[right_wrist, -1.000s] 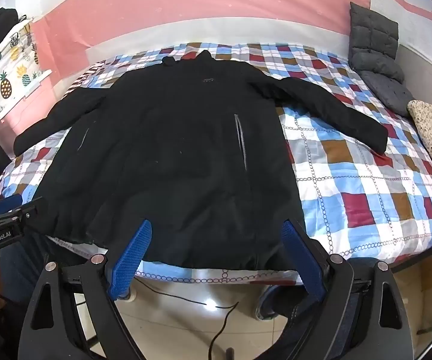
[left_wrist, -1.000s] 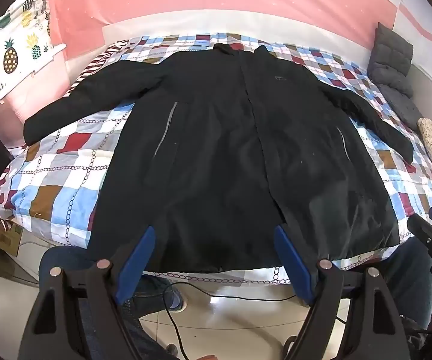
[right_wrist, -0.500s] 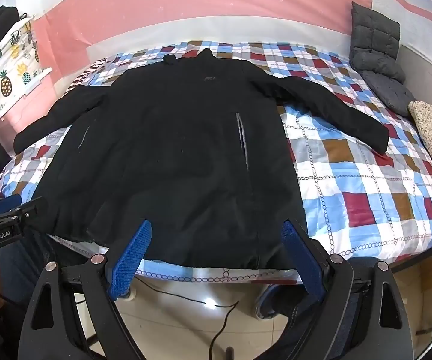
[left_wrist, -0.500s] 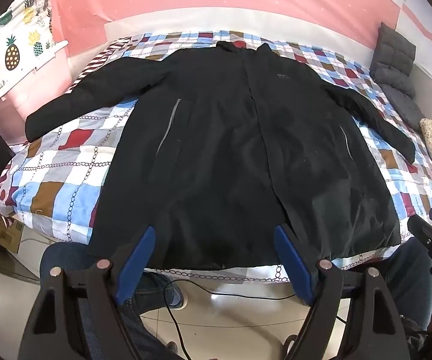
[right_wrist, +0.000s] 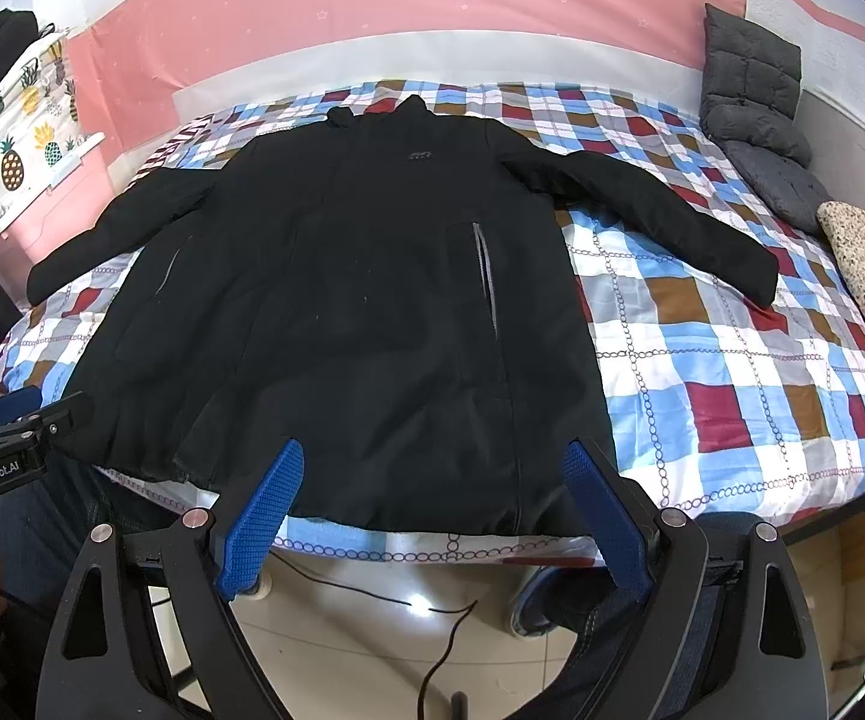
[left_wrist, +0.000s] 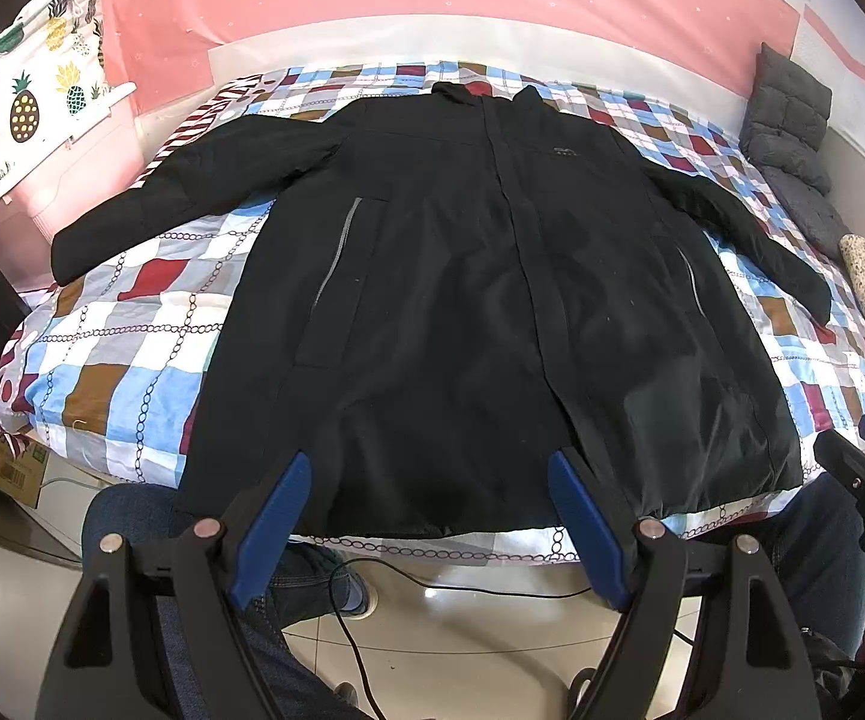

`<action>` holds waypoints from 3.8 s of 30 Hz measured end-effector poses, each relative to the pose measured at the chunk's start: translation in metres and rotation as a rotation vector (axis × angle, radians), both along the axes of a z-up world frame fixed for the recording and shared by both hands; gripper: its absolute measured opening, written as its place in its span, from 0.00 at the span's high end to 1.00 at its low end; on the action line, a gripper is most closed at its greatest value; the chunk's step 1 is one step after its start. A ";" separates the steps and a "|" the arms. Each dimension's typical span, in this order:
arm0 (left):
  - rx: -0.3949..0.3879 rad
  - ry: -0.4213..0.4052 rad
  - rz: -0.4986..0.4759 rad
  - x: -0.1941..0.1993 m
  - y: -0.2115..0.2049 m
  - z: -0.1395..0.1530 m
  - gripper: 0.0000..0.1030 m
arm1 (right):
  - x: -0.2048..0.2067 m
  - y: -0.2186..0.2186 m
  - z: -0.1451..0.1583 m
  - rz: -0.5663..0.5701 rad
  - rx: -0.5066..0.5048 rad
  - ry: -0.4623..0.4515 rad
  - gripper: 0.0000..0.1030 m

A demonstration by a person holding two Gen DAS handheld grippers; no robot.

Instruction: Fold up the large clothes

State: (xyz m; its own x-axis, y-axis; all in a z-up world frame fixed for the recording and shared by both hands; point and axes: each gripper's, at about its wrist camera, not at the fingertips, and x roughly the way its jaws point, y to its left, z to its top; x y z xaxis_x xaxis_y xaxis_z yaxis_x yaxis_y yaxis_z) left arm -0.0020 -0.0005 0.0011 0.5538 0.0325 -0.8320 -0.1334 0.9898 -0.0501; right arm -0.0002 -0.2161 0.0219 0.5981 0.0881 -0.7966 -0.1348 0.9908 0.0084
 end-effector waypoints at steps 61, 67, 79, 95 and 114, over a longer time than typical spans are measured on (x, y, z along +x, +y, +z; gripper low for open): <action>-0.008 0.033 -0.003 -0.003 -0.003 -0.016 0.19 | 0.003 0.001 -0.013 0.006 -0.013 0.026 0.13; -0.012 0.047 -0.003 0.007 0.002 -0.015 0.19 | 0.013 0.004 -0.012 0.012 -0.024 0.041 0.14; -0.021 0.045 0.047 0.040 0.037 -0.021 0.19 | 0.053 0.024 -0.008 0.044 -0.056 0.029 0.13; -0.051 -0.033 0.275 0.118 0.168 -0.028 0.20 | 0.138 0.079 -0.007 0.135 -0.115 -0.057 0.14; -0.279 -0.064 0.706 0.166 0.371 -0.098 0.21 | 0.212 0.124 -0.042 0.188 -0.127 0.018 0.14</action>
